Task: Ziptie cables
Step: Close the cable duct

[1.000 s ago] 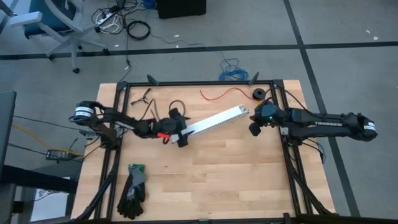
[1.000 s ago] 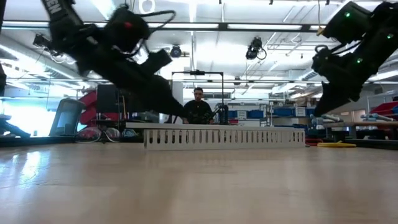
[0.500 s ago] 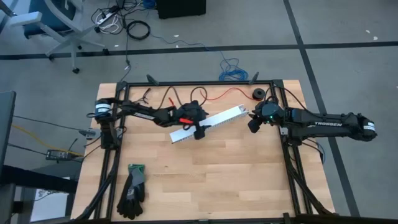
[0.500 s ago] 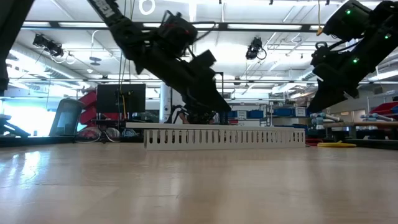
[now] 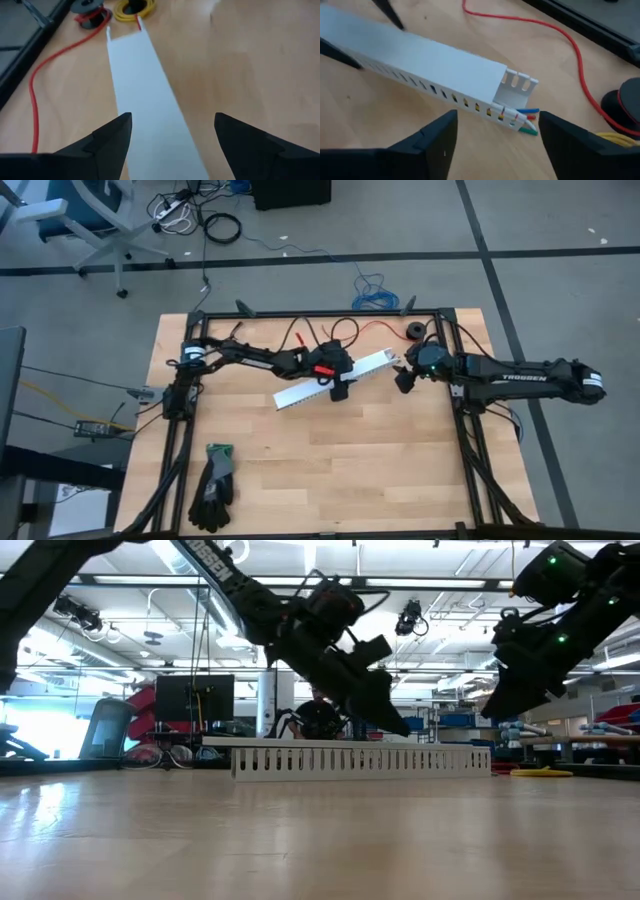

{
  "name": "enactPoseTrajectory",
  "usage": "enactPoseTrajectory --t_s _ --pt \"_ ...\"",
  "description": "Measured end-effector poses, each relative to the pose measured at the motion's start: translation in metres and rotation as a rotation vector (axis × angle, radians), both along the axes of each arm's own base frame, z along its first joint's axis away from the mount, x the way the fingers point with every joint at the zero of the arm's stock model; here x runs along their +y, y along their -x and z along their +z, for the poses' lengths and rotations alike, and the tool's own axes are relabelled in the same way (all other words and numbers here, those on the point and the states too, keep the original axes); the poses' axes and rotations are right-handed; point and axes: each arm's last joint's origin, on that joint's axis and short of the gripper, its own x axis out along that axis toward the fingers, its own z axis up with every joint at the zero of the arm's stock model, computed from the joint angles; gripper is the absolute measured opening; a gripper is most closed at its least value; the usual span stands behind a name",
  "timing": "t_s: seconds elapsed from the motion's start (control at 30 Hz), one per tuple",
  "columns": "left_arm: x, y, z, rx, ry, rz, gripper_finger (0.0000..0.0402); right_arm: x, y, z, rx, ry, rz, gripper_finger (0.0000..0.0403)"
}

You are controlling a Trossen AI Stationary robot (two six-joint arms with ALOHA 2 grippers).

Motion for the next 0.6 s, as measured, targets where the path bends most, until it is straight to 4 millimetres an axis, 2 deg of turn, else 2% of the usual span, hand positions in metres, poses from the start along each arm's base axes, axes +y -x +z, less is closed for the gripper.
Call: enactPoseTrajectory --t_s 0.27,0.37,0.6 --pt "0.023 -0.016 0.0 -0.018 -0.035 0.052 0.0294 -0.001 -0.003 -0.002 0.008 -0.002 0.001 0.0295" --pt "0.031 -0.016 -0.006 -0.016 0.024 0.041 0.0294 -0.001 -0.004 -0.004 0.017 -0.006 0.001 0.0299" --pt "0.033 -0.017 -0.012 -0.018 0.125 -0.027 0.0294 -0.001 -0.005 -0.006 0.033 -0.023 0.015 0.0298"
